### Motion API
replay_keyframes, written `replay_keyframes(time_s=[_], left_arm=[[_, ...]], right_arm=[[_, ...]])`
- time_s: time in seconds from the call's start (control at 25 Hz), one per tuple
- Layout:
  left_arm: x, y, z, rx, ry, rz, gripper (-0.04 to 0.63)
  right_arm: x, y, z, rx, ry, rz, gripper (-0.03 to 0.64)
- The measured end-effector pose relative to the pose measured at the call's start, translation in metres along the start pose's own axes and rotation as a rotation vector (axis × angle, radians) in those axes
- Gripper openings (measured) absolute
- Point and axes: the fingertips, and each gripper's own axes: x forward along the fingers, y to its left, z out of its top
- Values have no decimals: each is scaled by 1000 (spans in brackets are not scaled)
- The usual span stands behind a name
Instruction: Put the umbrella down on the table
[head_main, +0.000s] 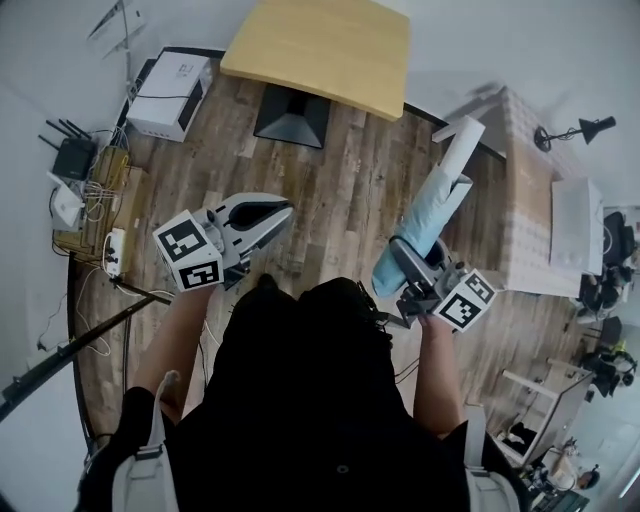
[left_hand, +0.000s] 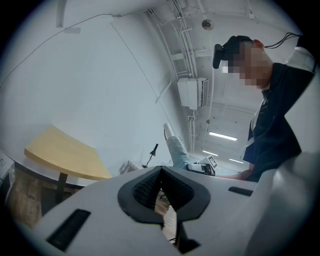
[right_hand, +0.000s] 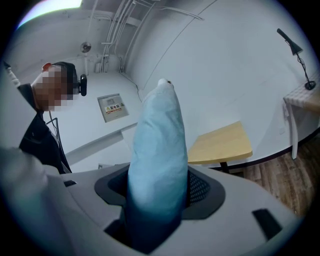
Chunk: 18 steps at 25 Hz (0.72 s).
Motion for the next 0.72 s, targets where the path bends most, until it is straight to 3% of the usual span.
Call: replay_keyframes(time_s=[0.24,0.52,0.72], left_arm=[[19,11,13,-24,-50,-15,12],[12,57,15,-53,-79,84,12],[39,79,34,-32,-63,150,12]], right_arm=[[6,-16,24,30,17,-10,282],[43,-42,55,27,23,42,282],[67,-79,77,44,35,106,282]])
